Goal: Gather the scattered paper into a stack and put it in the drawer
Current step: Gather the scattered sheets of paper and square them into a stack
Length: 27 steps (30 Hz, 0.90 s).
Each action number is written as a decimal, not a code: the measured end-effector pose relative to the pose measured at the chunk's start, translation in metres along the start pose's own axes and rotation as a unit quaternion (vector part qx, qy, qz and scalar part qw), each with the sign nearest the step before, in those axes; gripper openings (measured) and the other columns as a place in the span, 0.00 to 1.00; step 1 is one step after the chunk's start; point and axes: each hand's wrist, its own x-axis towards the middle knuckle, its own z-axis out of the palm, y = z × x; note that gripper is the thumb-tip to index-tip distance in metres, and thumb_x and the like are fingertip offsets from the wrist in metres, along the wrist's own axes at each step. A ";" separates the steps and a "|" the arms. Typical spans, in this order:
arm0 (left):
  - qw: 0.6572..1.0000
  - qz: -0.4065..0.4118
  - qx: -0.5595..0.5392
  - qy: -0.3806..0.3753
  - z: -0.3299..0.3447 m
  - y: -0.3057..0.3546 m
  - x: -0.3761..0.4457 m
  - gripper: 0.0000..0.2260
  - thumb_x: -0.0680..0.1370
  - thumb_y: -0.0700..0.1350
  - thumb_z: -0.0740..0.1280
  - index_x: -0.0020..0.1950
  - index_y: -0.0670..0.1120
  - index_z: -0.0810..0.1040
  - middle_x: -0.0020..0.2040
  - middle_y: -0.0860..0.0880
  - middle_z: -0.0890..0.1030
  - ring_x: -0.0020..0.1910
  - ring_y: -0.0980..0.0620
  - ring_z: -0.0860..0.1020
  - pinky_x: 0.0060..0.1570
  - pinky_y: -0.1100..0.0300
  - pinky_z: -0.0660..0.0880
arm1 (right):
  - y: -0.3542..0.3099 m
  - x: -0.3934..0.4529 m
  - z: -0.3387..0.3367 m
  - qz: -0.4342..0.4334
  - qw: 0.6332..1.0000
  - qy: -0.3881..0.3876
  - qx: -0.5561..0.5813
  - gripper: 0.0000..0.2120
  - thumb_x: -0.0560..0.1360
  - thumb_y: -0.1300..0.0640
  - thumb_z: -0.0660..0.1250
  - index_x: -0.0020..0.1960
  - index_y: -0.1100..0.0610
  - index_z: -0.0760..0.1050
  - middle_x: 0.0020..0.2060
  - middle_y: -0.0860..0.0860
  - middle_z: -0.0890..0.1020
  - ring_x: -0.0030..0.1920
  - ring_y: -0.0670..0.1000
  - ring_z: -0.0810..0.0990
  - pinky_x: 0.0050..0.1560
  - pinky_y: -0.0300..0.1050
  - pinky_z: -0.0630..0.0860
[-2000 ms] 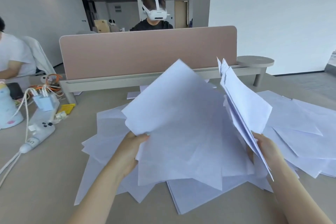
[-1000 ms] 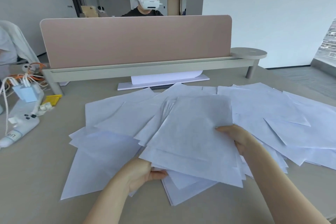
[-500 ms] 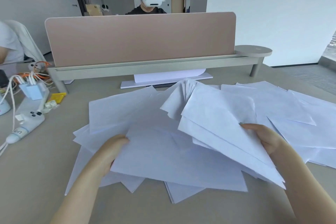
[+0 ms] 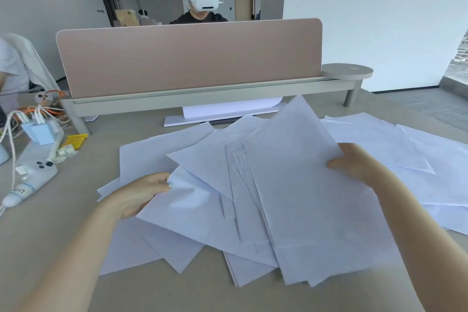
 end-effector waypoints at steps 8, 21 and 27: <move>0.958 0.006 -0.269 0.101 -0.013 0.015 0.025 0.12 0.80 0.49 0.60 0.58 0.47 0.78 0.48 0.49 0.82 0.35 0.55 0.82 0.35 0.62 0.78 | -0.032 0.078 0.041 -0.018 0.999 -0.004 0.048 0.09 0.72 0.67 0.64 0.49 0.56 0.75 0.42 0.55 0.78 0.44 0.56 0.76 0.43 0.45 0.72; 0.947 0.046 -0.269 0.170 0.059 -0.005 0.022 0.16 0.78 0.29 0.54 0.60 0.42 0.73 0.43 0.46 0.80 0.42 0.47 0.77 0.40 0.57 0.72 | -0.012 0.103 0.067 0.106 0.986 -0.032 0.125 0.08 0.70 0.63 0.65 0.48 0.63 0.77 0.43 0.59 0.76 0.44 0.58 0.76 0.44 0.47 0.71; 0.981 -0.022 -0.168 0.089 0.029 0.010 0.034 0.13 0.77 0.31 0.58 0.56 0.40 0.78 0.41 0.46 0.85 0.42 0.47 0.81 0.43 0.55 0.73 | -0.013 0.080 0.064 0.002 0.975 -0.119 0.185 0.08 0.63 0.61 0.67 0.42 0.56 0.78 0.42 0.56 0.80 0.42 0.56 0.80 0.48 0.51 0.76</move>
